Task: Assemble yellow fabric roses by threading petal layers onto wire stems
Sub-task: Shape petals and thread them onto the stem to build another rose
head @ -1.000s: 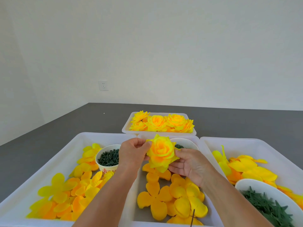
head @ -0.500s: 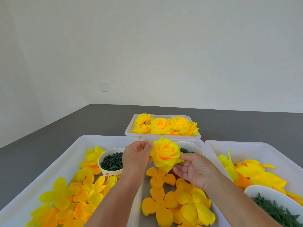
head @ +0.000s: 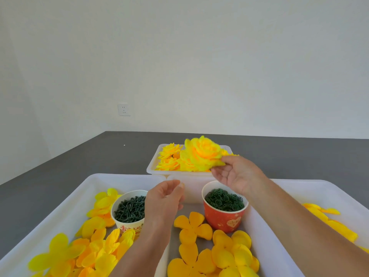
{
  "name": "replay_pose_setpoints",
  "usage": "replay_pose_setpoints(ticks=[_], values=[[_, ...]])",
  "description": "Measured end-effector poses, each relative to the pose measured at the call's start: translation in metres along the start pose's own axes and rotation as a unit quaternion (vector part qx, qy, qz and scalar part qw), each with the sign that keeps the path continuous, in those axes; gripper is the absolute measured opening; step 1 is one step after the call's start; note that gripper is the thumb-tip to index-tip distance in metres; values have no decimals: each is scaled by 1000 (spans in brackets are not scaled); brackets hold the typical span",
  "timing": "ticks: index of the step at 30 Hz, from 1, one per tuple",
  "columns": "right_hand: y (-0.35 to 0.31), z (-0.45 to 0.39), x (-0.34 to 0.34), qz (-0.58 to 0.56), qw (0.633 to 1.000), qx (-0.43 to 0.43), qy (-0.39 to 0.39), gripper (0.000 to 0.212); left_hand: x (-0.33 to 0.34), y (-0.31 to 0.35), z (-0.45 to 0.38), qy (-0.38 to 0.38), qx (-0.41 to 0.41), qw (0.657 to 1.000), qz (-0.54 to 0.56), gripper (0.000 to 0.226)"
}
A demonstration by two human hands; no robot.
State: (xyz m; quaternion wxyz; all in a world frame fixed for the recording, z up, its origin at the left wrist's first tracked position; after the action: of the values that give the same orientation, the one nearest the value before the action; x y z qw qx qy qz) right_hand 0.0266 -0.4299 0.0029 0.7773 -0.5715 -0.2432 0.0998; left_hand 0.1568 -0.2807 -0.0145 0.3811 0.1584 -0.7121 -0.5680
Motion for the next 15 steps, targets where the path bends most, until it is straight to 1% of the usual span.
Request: replay_pose_setpoints(ticks=[3, 5, 6, 8, 10, 15], values=[[-26, -36, 6, -24, 999, -20, 14, 13, 3, -4, -2, -7, -1, 999, -31, 9], [-38, -61, 10, -31, 999, -32, 24, 7, 6, -8, -4, -13, -2, 999, -50, 10], [-41, -72, 12, -32, 998, -37, 30, 11, 6, -9, -5, -12, -1, 998, -57, 12], [-41, -90, 12, -33, 998, -38, 47, 27, 6, -12, -7, -6, 0, 998, -65, 15], [-38, -104, 10, -28, 997, -34, 60, 35, 9, -12, -10, -3, 1, 997, -72, 16], [-30, -124, -6, -19, 995, -13, 93, 35, 16, -14, -17, 1, 2, 994, -108, 19]])
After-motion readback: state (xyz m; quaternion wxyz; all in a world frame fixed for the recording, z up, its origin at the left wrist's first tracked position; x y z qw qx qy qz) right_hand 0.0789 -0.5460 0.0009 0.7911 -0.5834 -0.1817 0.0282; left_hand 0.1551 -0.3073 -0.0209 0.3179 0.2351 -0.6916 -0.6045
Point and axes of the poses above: each hand's wrist, its own z-axis away from the middle knuckle, its own x-axis out of the palm, y = z × x, the point moved 10 cm from there along -z, towards the middle knuckle, and after that the axes turned 15 degrees about z, right-handed, at the moved point
